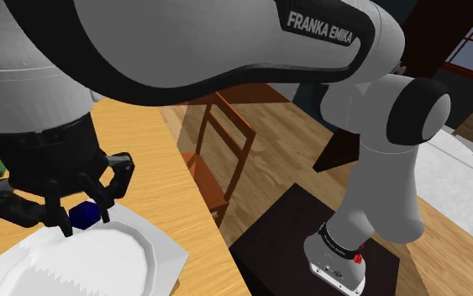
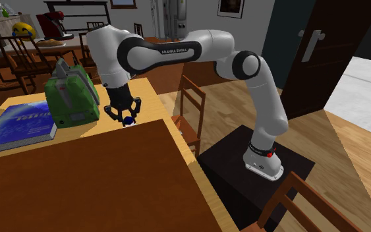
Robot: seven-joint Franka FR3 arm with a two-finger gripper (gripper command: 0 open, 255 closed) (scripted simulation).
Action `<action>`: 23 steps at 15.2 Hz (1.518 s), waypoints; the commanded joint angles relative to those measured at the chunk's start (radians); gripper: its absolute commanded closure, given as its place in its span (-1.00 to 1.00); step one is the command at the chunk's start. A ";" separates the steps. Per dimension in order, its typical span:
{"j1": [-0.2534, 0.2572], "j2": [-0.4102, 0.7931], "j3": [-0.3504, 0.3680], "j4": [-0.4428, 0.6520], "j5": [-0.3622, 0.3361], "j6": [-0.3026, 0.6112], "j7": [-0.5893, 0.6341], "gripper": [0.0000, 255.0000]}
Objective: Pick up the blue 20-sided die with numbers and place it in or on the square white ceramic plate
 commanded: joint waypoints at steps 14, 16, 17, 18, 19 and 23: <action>0.027 0.016 0.007 -0.148 -0.009 0.155 0.076 1.00; 0.022 0.015 0.007 -0.172 -0.010 0.177 0.077 1.00; 0.022 0.015 0.007 -0.172 -0.010 0.177 0.077 1.00; 0.022 0.015 0.007 -0.172 -0.010 0.177 0.077 1.00; 0.022 0.015 0.007 -0.172 -0.010 0.177 0.077 1.00; 0.022 0.015 0.007 -0.172 -0.010 0.177 0.077 1.00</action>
